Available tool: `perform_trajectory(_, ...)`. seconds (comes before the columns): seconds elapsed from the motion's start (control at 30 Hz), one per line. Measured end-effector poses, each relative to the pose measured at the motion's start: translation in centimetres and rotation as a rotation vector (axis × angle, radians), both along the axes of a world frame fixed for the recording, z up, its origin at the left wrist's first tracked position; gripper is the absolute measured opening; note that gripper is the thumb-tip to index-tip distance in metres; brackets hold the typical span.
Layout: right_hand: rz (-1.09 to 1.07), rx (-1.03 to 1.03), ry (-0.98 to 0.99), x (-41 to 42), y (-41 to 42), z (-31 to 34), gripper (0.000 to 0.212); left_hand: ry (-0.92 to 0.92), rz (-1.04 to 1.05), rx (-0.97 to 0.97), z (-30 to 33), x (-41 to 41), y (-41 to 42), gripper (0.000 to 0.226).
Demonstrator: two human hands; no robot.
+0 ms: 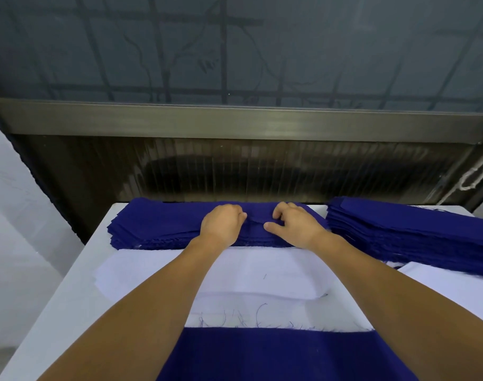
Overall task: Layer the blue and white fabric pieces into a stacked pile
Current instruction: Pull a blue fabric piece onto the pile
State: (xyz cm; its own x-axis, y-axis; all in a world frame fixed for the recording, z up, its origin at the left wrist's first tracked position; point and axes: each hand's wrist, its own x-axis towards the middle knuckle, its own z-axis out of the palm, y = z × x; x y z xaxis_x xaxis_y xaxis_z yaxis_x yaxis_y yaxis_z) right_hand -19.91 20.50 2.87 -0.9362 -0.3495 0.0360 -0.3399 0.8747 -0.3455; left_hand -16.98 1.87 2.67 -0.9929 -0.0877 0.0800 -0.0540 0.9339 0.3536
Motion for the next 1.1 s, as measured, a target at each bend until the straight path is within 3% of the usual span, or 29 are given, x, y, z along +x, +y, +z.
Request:
perform_trajectory(0.17, -0.021, 0.025, 0.054, 0.1, -0.3, 0.1, 0.024, 0.012, -0.048, 0.035, -0.1, 0.7, -0.7, 0.027)
perform_trajectory(0.3, -0.013, 0.046, 0.038, 0.2, 0.1, 0.1, 0.022, 0.091, -0.042, -0.023, -0.1, 1.3, -2.1, 0.007)
perform_trajectory(0.53, -0.007, 0.156, 0.158, 1.1, 1.0, 0.0, 0.031, 0.141, 0.079, -0.164, 0.1, 3.6, -7.0, 0.015)
perform_trajectory(0.8, 0.017, -0.002, 0.369, 6.3, 3.5, 2.5, 0.016, 0.294, 0.044, -0.213, 1.6, 9.4, -10.7, 0.016)
perform_trajectory(0.93, 0.128, -0.066, 0.178, 11.7, 6.6, 4.0, 0.006, 0.187, -0.109, -0.185, 3.1, 14.4, -11.0, 0.014)
perform_trajectory(1.1, 0.202, -0.117, -0.339, 17.3, 11.3, 4.3, 0.011, -0.202, -0.371, -0.04, 4.4, 20.0, -10.4, 0.007)
